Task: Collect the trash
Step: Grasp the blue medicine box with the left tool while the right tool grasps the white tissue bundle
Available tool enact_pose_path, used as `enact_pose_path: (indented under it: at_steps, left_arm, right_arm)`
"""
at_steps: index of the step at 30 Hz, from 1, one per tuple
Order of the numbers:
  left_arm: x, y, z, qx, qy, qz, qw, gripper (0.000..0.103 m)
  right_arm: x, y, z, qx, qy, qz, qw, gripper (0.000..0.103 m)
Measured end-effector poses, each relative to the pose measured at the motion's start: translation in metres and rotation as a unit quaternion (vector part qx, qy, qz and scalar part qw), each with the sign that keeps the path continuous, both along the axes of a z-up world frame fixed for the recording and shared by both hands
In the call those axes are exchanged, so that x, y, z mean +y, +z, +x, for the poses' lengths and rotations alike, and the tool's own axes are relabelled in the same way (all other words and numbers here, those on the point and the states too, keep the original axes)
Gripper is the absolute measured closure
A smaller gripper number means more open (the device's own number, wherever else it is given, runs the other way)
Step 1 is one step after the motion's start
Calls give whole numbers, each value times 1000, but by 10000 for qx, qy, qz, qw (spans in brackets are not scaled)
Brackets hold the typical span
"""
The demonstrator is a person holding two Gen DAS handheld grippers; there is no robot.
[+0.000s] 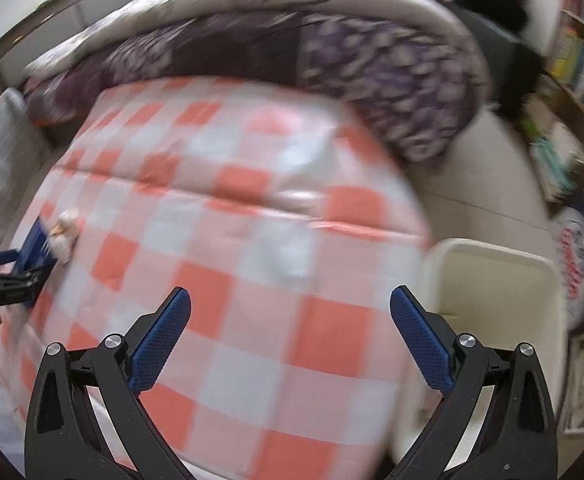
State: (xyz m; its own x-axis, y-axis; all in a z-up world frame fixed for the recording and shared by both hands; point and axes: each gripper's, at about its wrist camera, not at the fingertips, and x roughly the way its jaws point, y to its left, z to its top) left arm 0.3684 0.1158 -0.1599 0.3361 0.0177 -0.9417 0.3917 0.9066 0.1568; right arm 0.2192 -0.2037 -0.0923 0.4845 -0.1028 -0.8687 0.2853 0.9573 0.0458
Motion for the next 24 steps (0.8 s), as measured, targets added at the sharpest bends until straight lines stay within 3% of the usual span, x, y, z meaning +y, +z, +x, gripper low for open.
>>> enact_pose_path:
  at_steps: [3, 6, 10, 19, 21, 23, 24]
  left_arm:
    - [18, 1, -3, 104, -99, -642, 9978, 24]
    - [35, 4, -16, 39, -188, -970, 9951, 48]
    - [64, 6, -37, -230, 276, -1173, 9924, 48]
    - [138, 8, -94, -748, 1389, -1893, 9692, 48]
    - [146, 9, -100, -869, 1601, -1981, 9631, 48]
    - [145, 11, -105, -934, 1731, -2018, 9595, 48]
    - [142, 13, -104, -938, 1801, -2005, 9584, 48]
  right_arm:
    - [30, -12, 30, -38, 116, 445, 9989, 7]
    - [63, -23, 59, -71, 219, 828, 9963, 7]
    - [113, -34, 89, -60, 457, 940, 9945, 7]
    - [197, -62, 134, -53, 740, 900, 9932, 7]
    - [211, -64, 139, -110, 890, 519, 9946, 19]
    - [220, -61, 141, -157, 1175, 100, 9929, 70]
    - [219, -59, 141, -116, 1271, 167, 9917, 71]
